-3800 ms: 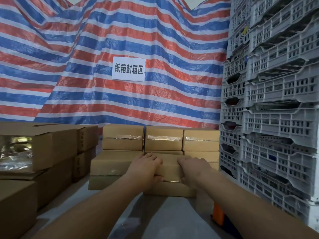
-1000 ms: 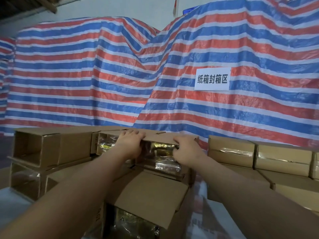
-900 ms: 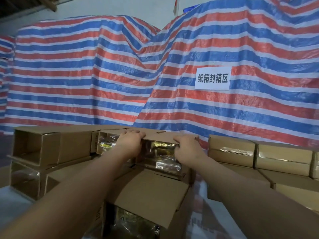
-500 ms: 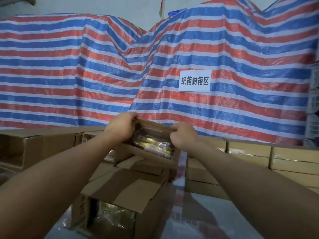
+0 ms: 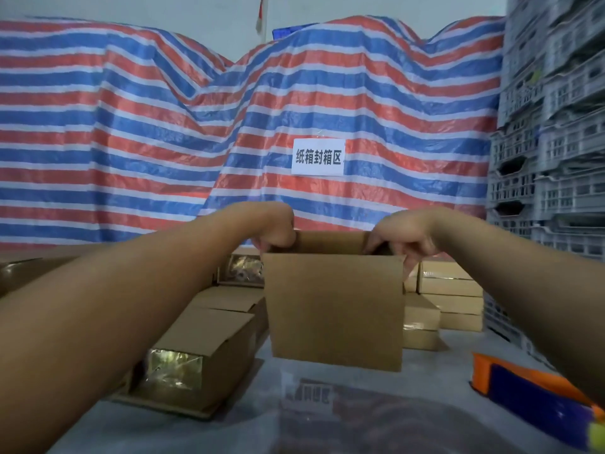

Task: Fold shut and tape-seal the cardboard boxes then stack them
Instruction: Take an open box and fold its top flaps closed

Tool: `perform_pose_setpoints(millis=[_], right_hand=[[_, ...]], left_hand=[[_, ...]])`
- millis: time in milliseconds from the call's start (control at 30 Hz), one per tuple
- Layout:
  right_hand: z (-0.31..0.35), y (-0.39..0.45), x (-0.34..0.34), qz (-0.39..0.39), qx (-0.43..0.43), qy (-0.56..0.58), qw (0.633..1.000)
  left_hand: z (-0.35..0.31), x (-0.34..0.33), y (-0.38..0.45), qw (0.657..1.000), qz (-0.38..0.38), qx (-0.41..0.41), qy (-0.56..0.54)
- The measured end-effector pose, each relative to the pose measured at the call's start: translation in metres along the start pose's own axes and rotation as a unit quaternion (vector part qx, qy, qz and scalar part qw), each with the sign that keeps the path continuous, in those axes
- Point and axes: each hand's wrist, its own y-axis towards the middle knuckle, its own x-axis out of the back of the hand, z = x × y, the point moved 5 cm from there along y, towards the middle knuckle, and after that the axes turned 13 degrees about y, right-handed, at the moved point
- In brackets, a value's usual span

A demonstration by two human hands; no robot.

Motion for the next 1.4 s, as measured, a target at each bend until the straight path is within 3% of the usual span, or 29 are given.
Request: perform_pose_setpoints(millis=[100, 267, 500, 733, 833, 900, 967, 1033, 1167, 1400], right_hand=[[-0.041, -0.01, 0.009, 0.044, -0.063, 0.012, 0.997], [-0.113, -0.01, 0.011, 0.048, -0.108, 0.04, 0.992], [-0.157, -0.005, 0.006, 0.025, -0.081, 0.14, 0.987], [-0.154, -0.019, 0.002, 0.029, -0.06, 0.159, 0.985], [-0.165, -0.03, 0.005, -0.057, 0.002, 0.261, 0.964], [-0.179, -0.038, 0.001, -0.123, 0.035, 0.355, 0.926], [-0.193, -0.043, -0.015, -0.139, 0.054, 0.445, 0.883], [-0.203, -0.049, -0.037, -0.145, 0.032, 0.498, 0.854], [-0.21, -0.05, -0.065, -0.127, -0.005, 0.571, 0.811], [-0.208, -0.035, -0.065, -0.124, 0.01, 0.608, 0.784]], left_hand=[[-0.034, -0.014, -0.017, 0.997, 0.064, -0.029, -0.02], [-0.077, -0.058, -0.027, 0.986, 0.155, -0.035, -0.056], [-0.09, -0.094, -0.004, 0.985, 0.138, -0.022, -0.099], [-0.074, -0.104, -0.008, 0.954, 0.191, -0.004, -0.233], [-0.059, -0.112, -0.02, 0.932, 0.131, 0.015, -0.338], [-0.055, -0.124, -0.029, 0.885, 0.057, 0.043, -0.459], [-0.058, -0.141, -0.042, 0.788, 0.008, 0.068, -0.611], [-0.069, -0.162, -0.054, 0.698, 0.017, 0.071, -0.712], [-0.093, -0.192, -0.063, 0.592, 0.086, 0.106, -0.794], [-0.105, -0.202, -0.044, 0.571, 0.048, 0.098, -0.813]])
